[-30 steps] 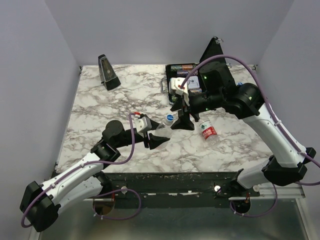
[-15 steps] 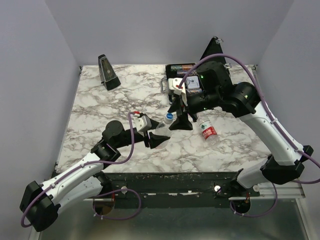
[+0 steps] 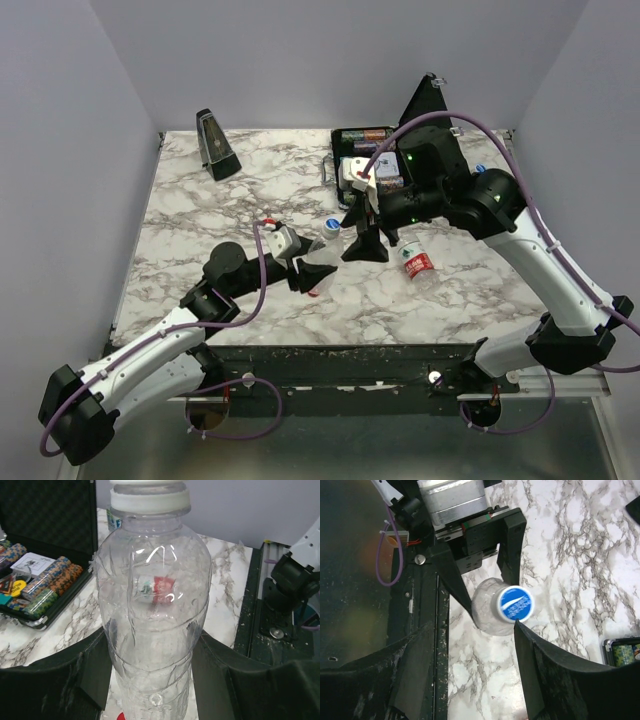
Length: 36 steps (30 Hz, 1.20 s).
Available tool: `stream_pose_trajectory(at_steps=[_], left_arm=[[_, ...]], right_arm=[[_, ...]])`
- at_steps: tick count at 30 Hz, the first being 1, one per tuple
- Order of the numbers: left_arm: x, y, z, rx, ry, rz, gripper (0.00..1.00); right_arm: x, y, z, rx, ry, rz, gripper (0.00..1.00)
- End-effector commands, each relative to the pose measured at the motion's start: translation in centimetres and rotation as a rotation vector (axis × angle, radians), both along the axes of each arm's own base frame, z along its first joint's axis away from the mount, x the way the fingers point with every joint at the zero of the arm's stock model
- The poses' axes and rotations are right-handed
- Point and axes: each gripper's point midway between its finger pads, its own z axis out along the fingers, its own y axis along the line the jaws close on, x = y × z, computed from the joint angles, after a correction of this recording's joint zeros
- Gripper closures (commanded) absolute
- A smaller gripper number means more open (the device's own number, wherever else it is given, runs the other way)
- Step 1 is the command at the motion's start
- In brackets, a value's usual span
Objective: Screw on the bottle caps
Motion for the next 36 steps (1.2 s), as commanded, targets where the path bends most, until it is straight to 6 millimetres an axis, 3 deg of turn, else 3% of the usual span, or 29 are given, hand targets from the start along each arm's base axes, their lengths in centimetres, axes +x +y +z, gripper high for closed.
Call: stream_pose_trajectory(at_steps=[1,5,15,22,36], left_arm=[[2.1,1.3,1.0,-0.045,0.014,0.145,0.89],[2.1,1.4,0.5,-0.028,0.023,0.145,0.89],[-2.0,-0.5,0.5,0.009,-0.063,-0.139,0.89],[-3.3,-1.2,0.5,0.042,-0.082,-0.247,0.89],[-3.4,-1.5,0.6,0.052,-0.082,-0.275,0.89]], right_arm=[[-3.0,-0.8,-0.9,-0.038,0.139,0.051,0.28],[-2.8,-1.1,-0.9,-0.050,0.119,0.034,0.28],[0.7,-1.6,1.4,-0.027,-0.107,-0.063,0.27],[-0.2,-0.9,1.6,-0.030,-0.125,0.056,0.29],[-0.6,0.2,0.3,-0.045,-0.055,0.120,0.38]])
